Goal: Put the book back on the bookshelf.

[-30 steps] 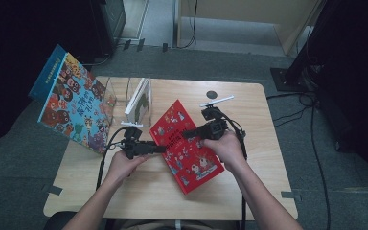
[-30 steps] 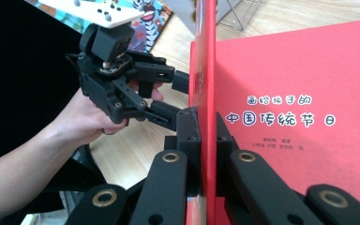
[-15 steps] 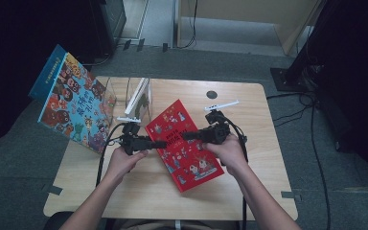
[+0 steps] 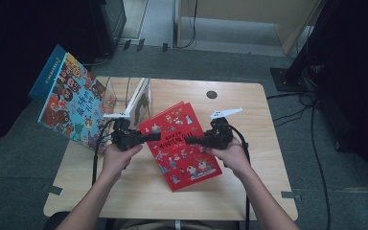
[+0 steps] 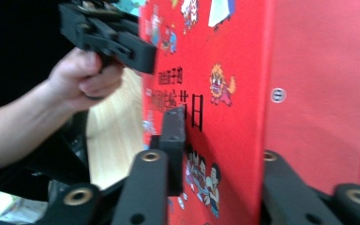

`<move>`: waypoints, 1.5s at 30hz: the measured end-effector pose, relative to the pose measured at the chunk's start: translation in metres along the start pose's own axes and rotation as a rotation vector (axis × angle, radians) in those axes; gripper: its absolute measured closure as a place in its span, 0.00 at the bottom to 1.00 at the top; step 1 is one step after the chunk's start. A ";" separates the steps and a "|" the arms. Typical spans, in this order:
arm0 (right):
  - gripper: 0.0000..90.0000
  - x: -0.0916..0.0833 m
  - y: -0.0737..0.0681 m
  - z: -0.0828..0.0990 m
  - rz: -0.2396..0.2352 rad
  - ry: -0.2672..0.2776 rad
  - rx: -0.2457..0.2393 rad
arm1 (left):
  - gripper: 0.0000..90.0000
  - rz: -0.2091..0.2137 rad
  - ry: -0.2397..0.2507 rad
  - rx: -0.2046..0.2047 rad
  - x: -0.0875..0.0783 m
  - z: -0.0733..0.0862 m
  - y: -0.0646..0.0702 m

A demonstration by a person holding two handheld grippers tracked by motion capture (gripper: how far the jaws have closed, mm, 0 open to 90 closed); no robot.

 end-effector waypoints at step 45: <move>0.99 0.010 0.034 0.019 0.387 0.006 -0.034 | 0.86 -0.101 -0.268 0.063 -0.017 -0.047 0.035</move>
Point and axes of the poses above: each handheld gripper's, and its own axes: x roughly forward along the jaws, z roughly out of its underside, y roughly to its right, the point moved 1 cm from there along x, roughly forward along the jaws, and after that the axes turned 1 degree about -z, right-handed, at the moved point
